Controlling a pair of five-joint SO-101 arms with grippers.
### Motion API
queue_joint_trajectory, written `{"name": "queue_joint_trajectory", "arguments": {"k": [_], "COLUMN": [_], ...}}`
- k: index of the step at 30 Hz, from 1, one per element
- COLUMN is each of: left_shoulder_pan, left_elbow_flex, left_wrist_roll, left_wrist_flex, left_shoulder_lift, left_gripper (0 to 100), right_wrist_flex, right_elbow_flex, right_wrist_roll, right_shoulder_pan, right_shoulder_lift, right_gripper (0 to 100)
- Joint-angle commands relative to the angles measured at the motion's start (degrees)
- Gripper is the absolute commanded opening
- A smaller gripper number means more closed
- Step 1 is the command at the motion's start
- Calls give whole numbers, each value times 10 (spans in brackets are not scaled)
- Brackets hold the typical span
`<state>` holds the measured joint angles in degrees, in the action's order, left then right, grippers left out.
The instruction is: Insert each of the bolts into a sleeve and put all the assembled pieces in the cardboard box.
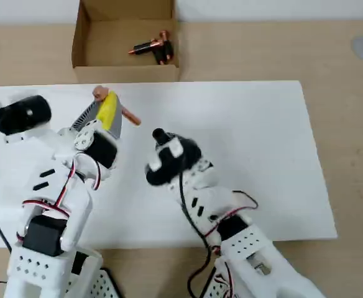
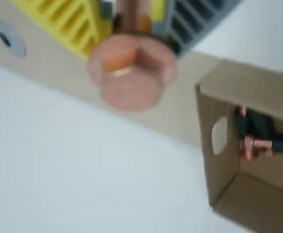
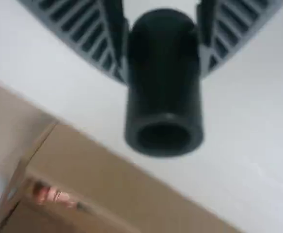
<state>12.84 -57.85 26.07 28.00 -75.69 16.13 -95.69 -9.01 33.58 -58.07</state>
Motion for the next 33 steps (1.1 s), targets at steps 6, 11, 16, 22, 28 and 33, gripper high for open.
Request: {"name": "queue_joint_trajectory", "arguments": {"k": [6, 11, 16, 22, 28, 33], "left_shoulder_pan": [3, 11, 48, 69, 62, 62], "left_elbow_flex": [55, 54, 53, 78, 105, 105], "left_wrist_roll": [-3, -16, -16, -16, -16, -16], "left_wrist_flex": [27, 39, 55, 55, 52, 44], "left_shoulder_lift": [-9, -7, -7, 36, 79, 82], "left_gripper": [8, 9, 9, 9, 9, 9], "right_wrist_flex": [82, 98, 104, 103, 104, 105], "right_elbow_flex": [-6, -6, -6, -7, -7, -7], "right_wrist_roll": [-19, -20, -20, -18, -18, -18], "right_shoulder_pan": [-4, -3, -3, -3, -3, -3], "right_shoulder_lift": [-18, -19, -19, -19, -19, -20], "right_gripper": [10, 10, 10, 10, 10, 10]}}
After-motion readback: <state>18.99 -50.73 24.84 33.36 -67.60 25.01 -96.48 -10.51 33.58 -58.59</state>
